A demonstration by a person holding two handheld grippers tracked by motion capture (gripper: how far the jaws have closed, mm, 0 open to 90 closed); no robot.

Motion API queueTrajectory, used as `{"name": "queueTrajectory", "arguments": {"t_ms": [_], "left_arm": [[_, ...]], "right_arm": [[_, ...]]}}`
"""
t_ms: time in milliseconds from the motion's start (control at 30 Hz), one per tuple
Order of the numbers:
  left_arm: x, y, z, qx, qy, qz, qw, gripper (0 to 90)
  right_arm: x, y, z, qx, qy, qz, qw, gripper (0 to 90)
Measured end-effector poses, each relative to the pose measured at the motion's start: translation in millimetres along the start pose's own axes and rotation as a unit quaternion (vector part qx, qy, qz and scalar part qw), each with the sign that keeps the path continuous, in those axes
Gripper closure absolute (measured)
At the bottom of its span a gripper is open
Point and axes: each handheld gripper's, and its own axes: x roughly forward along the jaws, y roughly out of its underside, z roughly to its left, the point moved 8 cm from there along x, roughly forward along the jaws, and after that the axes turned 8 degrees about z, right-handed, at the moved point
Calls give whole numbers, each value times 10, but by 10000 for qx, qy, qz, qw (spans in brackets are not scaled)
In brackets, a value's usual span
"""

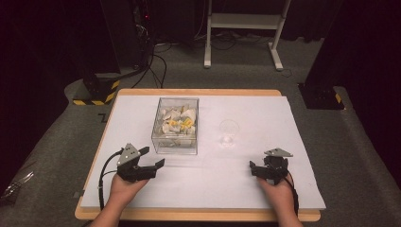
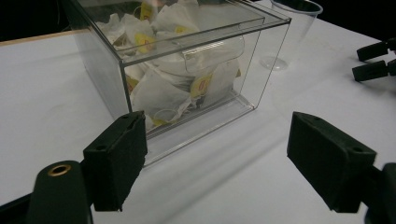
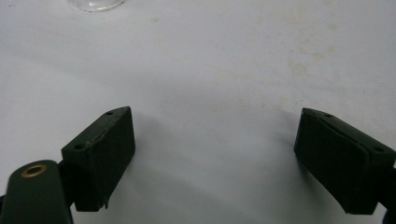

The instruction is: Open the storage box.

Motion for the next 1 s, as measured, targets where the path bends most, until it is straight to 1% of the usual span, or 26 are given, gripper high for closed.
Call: {"name": "queueTrajectory", "arguments": {"t_ms": [100, 133, 300, 467, 533, 733, 867, 967, 1000], "left_arm": [[30, -27, -10, -5, 57, -18, 10000, 194], [47, -39, -22, 22, 72, -9, 10000, 192], [93, -46, -45, 22, 71, 23, 10000, 192], [124, -65, -77, 47, 104, -2, 9999, 193], [138, -73, -78, 62, 87, -1, 9999, 197], [196, -134, -73, 93, 31, -19, 10000, 225], [244, -185, -73, 114, 0, -41, 9999, 272], [282, -213, -61, 88, -23, -63, 9999, 290], [298, -227, -50, 28, -28, -96, 9999, 313]], "right_arm": [[0, 0, 0, 2, 1, 0, 10000, 123], [0, 0, 0, 1, 1, 0, 10000, 123], [0, 1, 1, 7, -1, 1, 10000, 123], [0, 0, 0, 3, 0, 0, 10000, 123], [0, 1, 1, 6, 2, 0, 10000, 123], [0, 0, 1, 3, 4, -2, 10000, 123], [-1, 0, 1, -1, 6, -5, 10000, 123], [-1, 1, 1, -1, 6, -4, 10000, 123], [-1, 1, 1, 2, 6, -5, 10000, 124]]}}
